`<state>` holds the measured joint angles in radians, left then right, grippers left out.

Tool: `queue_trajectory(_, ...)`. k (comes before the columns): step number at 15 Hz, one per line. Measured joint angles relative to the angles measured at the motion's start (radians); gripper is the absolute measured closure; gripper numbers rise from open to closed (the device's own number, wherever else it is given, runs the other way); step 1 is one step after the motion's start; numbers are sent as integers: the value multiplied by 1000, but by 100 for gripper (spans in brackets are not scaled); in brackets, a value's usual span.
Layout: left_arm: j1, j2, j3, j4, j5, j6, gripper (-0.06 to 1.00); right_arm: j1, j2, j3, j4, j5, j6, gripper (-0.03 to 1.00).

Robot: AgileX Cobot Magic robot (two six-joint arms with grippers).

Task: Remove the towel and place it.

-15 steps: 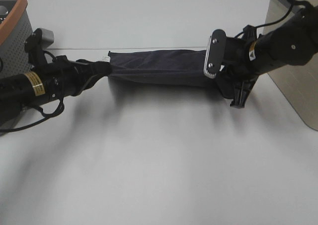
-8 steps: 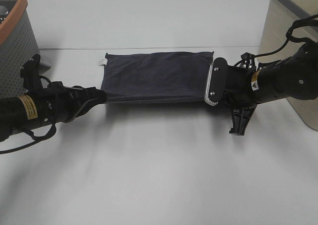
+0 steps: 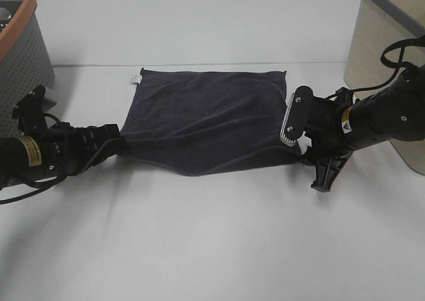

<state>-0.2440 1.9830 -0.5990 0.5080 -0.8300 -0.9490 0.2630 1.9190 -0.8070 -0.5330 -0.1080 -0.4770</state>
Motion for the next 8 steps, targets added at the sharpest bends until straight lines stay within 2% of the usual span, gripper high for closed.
queue_trajectory(3, 0, 0, 0, 7, 0, -5, 20, 0, -3, 0, -3, 7, 1, 41)
queue_trajectory(4, 0, 0, 0, 18, 0, -18, 11, 0, -15, 1, -3, 18, 1, 41)
queue_trajectory(5, 0, -1, 0, 32, 0, -49, 7, 0, -41, 2, -3, 24, 1, 41)
queue_trajectory(6, 0, -9, 0, 49, 36, -130, 5, 0, -64, 2, -3, 26, 1, 41)
queue_trajectory(8, 0, -27, 0, 73, 86, -206, 5, 0, -104, 3, -3, 44, 1, 41)
